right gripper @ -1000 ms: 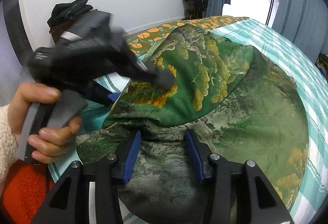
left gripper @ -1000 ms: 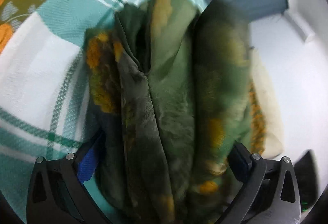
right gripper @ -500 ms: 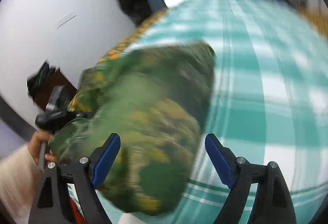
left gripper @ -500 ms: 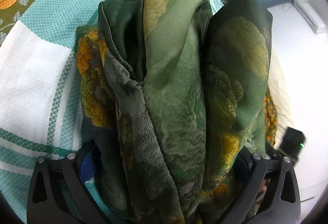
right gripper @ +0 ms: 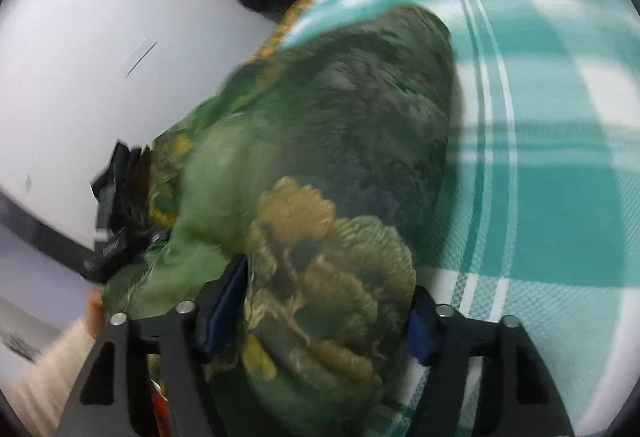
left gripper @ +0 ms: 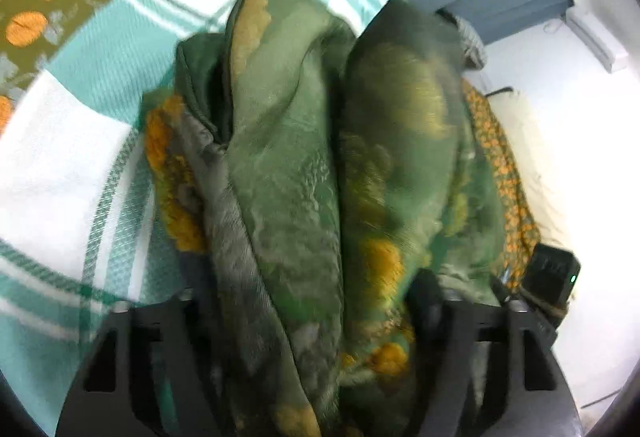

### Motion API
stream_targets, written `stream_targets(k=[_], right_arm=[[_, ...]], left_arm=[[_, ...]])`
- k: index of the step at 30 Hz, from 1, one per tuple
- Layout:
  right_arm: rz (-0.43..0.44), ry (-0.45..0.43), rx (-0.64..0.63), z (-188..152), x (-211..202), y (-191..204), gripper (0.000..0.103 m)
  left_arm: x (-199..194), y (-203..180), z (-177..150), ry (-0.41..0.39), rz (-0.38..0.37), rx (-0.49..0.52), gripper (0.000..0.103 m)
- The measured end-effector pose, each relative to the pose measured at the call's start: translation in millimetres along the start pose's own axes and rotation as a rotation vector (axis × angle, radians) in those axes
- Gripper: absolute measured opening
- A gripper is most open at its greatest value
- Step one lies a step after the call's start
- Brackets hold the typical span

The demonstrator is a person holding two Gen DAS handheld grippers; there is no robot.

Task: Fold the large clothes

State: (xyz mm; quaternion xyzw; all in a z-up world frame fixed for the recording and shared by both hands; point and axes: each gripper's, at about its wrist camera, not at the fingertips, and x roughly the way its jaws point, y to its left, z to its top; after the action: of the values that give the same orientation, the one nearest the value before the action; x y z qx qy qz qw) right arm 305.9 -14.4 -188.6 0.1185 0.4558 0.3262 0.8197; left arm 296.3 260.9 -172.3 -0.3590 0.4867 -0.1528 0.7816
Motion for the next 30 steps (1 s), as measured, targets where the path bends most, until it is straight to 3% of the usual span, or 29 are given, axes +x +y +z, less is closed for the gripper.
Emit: stream_targets(k=[5,11,19,21,23,25,28,30], right_arm=[[0.045,-0.106,-0.09,11,-31,31,0.065],[0.102,-0.198,-0.113,73,-24,29,0.065],[0.134,-0.19,-0.031,149,24,-35,0.065],[0.134,-0.154,0.022,154,43,-58,0.065],[0.116,-0.087,0.088,149,68,-82,0.068],[0.087,-0.03,0.14,139,86,-101,0.078],[0.094,-0.075,0.142,129,73,-103,0.091],[0.032,-0.099,0.145,123,53,-98,0.097]], left_arm=[[-28,-35,16,-0.081,-0.058,0.041,0.06],[-35,-77,85,-0.173,-0.058,0.1,0.06],[30,-75,163,-0.173,0.013,0.12,0.064],[55,-52,163,-0.138,0.031,0.092,0.067],[80,-27,160,-0.091,0.071,0.049,0.078],[84,-11,149,-0.111,0.037,0.043,0.097],[67,-9,132,-0.145,0.004,0.041,0.101],[46,-21,121,-0.182,0.059,0.084,0.1]])
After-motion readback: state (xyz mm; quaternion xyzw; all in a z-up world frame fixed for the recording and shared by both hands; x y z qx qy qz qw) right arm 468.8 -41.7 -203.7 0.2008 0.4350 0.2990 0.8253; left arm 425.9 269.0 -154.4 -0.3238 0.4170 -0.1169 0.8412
